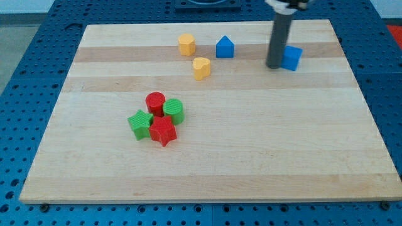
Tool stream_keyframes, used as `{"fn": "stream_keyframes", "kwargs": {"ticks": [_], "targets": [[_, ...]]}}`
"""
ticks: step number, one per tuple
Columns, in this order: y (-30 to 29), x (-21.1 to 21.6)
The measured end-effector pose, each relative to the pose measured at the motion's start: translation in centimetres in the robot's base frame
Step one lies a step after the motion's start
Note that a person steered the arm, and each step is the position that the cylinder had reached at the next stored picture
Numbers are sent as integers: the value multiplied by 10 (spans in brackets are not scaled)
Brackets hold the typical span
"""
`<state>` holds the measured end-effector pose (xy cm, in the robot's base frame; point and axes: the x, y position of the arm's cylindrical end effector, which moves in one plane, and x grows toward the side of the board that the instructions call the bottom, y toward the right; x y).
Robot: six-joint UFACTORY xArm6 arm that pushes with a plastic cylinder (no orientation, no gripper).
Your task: Push the yellow heart below the blue cube
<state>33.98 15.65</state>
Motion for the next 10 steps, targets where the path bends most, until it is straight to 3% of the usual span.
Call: {"fn": "stream_keyframes", "kwargs": {"ticks": [1,2,4,7,8,9,10], "targets": [[27,0],[-9,4],[-115,39],[-286,32],[-291,10],[-256,4],[-180,26]]}}
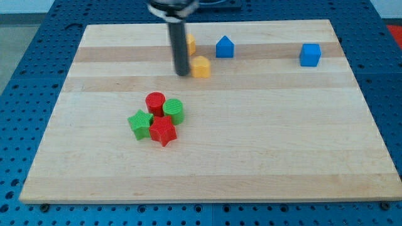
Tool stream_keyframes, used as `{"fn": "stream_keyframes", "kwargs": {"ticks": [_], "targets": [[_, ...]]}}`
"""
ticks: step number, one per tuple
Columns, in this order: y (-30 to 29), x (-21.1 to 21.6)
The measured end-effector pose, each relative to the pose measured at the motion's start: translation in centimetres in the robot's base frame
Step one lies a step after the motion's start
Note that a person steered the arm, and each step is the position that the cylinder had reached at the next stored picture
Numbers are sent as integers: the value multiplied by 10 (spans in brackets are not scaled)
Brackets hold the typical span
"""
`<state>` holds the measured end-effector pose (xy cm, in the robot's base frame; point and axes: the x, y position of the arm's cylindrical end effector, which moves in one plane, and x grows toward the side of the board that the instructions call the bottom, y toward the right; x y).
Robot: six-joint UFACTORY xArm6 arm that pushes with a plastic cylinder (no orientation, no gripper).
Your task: Push the yellow heart below the blue cube
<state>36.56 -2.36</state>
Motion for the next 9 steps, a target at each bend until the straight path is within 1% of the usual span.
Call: {"fn": "stream_keyframes", "kwargs": {"ticks": [1,2,3,4,5,6,7,8,9], "targets": [[68,9],[93,9],[47,9],[-2,-5],[10,-34],[69,-34],[131,-23],[180,-20],[180,-20]]}}
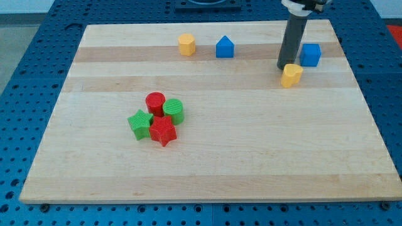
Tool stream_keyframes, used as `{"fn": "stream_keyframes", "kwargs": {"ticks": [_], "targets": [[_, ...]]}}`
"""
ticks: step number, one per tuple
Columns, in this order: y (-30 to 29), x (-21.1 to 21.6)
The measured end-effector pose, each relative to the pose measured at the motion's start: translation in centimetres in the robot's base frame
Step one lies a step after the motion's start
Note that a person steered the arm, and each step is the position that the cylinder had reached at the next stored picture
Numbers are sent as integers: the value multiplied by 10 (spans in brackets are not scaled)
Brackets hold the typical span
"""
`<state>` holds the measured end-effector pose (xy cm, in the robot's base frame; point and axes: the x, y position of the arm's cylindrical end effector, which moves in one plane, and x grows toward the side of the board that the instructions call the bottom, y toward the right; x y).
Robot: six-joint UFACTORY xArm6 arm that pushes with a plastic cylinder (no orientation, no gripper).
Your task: Push the yellow heart below the blue cube
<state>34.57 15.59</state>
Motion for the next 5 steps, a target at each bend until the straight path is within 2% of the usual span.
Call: {"fn": "stream_keyframes", "kwargs": {"ticks": [2,4,5], "targets": [[-89,1],[-82,60],[-58,56]]}}
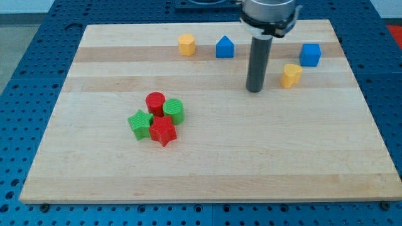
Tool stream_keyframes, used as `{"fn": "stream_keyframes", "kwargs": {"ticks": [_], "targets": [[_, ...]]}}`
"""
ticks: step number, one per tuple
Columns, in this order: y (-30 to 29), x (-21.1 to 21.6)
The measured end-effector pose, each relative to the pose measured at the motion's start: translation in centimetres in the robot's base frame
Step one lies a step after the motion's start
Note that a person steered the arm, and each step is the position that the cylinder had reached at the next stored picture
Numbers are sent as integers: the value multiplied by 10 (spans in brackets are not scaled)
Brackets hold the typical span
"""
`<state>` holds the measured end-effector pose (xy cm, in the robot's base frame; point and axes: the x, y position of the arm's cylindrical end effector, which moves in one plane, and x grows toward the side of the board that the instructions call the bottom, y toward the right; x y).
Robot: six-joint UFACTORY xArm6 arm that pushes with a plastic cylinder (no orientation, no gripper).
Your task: Push the yellow heart below the blue cube
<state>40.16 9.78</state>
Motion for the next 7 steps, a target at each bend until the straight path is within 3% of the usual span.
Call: {"fn": "stream_keyframes", "kwargs": {"ticks": [4,7], "targets": [[92,-19],[123,13]]}}
